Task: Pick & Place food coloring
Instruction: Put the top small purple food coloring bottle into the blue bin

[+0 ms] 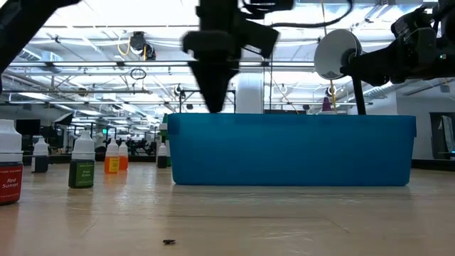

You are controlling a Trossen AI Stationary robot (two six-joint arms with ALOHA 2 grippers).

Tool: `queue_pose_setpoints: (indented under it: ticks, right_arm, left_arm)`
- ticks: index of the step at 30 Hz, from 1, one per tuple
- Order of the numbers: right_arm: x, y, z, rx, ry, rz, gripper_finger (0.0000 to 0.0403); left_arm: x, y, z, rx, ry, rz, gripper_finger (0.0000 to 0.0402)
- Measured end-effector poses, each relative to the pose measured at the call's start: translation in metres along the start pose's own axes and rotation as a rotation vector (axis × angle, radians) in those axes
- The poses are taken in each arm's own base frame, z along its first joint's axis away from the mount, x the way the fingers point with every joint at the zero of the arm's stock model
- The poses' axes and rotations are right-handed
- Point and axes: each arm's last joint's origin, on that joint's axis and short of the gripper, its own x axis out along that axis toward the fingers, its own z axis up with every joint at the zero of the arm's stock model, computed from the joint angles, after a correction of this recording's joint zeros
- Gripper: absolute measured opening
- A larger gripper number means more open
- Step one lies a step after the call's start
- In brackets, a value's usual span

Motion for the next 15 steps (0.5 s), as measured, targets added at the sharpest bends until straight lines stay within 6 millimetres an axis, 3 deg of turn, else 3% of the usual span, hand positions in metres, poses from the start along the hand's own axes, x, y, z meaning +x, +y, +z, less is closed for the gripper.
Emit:
queue_pose_setpoints:
  ticks: [8,15]
  right_arm:
    - [0.0,0.0,0.0,0.0,-0.001,0.0,0.0281]
    - [0.0,0.0,0.0,0.0,0.0,0.0,0.0282]
  left_arm:
    - [-0.012,0.034,-0.066,-0.193,-0.222,0.03,0.0253]
    - [0.025,0.075,-0.125,-0.481,-0.279,0.006,0.0253]
